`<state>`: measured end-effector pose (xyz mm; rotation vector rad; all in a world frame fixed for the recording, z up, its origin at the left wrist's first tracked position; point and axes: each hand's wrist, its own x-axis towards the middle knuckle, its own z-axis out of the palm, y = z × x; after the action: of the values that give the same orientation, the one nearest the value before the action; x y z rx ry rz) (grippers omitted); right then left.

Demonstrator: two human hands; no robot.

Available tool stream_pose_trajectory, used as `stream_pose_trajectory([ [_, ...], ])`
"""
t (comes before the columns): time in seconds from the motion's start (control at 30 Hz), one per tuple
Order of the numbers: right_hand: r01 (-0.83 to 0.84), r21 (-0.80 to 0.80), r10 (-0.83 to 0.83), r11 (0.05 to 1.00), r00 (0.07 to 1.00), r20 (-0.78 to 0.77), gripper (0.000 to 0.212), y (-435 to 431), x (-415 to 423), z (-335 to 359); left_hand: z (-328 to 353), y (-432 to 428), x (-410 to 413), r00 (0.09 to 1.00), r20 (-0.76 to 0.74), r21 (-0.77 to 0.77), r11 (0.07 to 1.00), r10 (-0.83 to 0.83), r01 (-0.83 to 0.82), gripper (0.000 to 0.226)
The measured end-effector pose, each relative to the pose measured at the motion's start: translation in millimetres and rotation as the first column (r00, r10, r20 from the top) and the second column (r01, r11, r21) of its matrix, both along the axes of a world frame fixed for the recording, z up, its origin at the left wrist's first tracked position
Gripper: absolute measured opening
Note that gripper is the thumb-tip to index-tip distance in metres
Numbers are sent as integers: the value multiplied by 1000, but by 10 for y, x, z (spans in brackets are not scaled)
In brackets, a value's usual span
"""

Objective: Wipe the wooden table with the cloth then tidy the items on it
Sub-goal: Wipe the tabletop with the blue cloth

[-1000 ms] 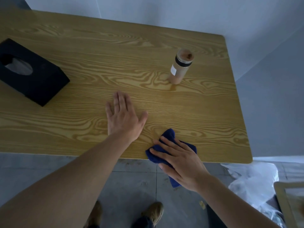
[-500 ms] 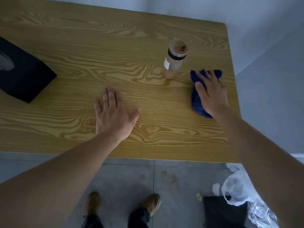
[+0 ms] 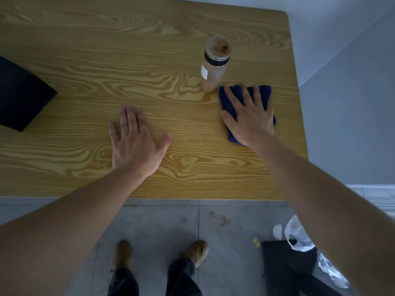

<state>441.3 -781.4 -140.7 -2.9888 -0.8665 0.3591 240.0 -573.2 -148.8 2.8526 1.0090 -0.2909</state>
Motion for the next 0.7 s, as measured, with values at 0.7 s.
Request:
stream_pose_trajectory([
  [0.7,-200,166,203,966,979,1,62,-401,-1605,-70,115,-99,40,998,49,-112,993,34,-29,99],
])
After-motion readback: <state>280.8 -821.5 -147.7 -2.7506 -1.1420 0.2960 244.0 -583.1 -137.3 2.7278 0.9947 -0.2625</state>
